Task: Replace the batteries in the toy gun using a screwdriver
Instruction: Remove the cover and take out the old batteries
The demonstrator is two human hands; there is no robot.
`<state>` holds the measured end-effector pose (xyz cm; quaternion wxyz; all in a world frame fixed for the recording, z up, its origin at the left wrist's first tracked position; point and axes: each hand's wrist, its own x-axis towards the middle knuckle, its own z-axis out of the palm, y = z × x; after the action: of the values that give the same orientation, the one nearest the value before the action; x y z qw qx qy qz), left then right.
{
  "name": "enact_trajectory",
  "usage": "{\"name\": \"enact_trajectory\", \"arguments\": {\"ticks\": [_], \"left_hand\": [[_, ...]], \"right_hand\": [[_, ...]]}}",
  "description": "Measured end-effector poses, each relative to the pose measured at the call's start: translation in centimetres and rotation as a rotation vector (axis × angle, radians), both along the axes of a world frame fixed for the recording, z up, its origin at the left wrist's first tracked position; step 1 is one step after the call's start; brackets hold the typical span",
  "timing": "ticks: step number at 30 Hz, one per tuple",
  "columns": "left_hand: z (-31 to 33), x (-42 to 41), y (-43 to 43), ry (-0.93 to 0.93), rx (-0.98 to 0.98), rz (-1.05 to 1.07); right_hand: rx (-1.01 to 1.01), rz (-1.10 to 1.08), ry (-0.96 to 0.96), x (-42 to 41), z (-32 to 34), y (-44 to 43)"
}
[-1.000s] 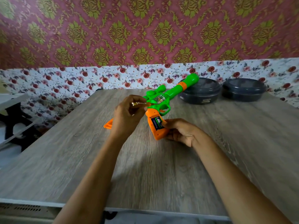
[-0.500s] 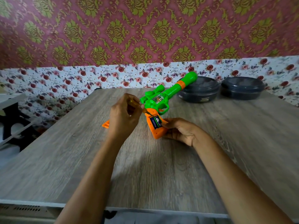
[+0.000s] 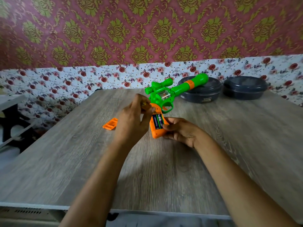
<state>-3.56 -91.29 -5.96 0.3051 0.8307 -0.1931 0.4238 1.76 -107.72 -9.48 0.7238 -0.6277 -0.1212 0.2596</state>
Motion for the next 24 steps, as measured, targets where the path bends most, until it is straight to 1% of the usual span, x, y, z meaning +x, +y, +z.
{"name": "enact_trajectory", "arguments": {"ticks": [4, 10, 12, 14, 16, 20, 21, 22, 24], "left_hand": [[0.3, -0.1, -0.9, -0.005, 0.070, 0.047], [1.0, -0.4, -2.5, -0.023, 0.211, 0.079], [0.8, -0.4, -2.7, -0.066, 0.282, 0.082], [0.5, -0.3, -2.7, -0.093, 0.310, 0.076], [0.3, -0.2, -2.2, -0.084, 0.255, 0.069], [0.5, 0.7, -0.9, 0.031, -0.061, 0.082], [0.6, 1.0, -0.8, 0.044, -0.115, 0.104], [0.8, 1.2, -0.9, 0.049, -0.134, 0.127], [1.1, 1.5, -1.5, 0.048, -0.081, 0.156]], "right_hand": [[0.016, -0.011, -0.007, -0.1, 0.0, 0.1], [-0.029, -0.047, -0.037, -0.3, 0.2, 0.6], [-0.032, -0.056, -0.038, -0.3, 0.3, 0.7], [-0.031, -0.062, -0.027, -0.3, 0.3, 0.7], [-0.026, -0.068, -0.019, -0.3, 0.3, 0.7], [-0.013, -0.086, 0.013, -0.3, 0.3, 0.8], [-0.011, -0.096, 0.016, -0.4, 0.4, 0.9], [-0.006, -0.101, 0.020, -0.4, 0.4, 0.9], [-0.003, -0.095, 0.022, -0.4, 0.5, 0.9]]}}
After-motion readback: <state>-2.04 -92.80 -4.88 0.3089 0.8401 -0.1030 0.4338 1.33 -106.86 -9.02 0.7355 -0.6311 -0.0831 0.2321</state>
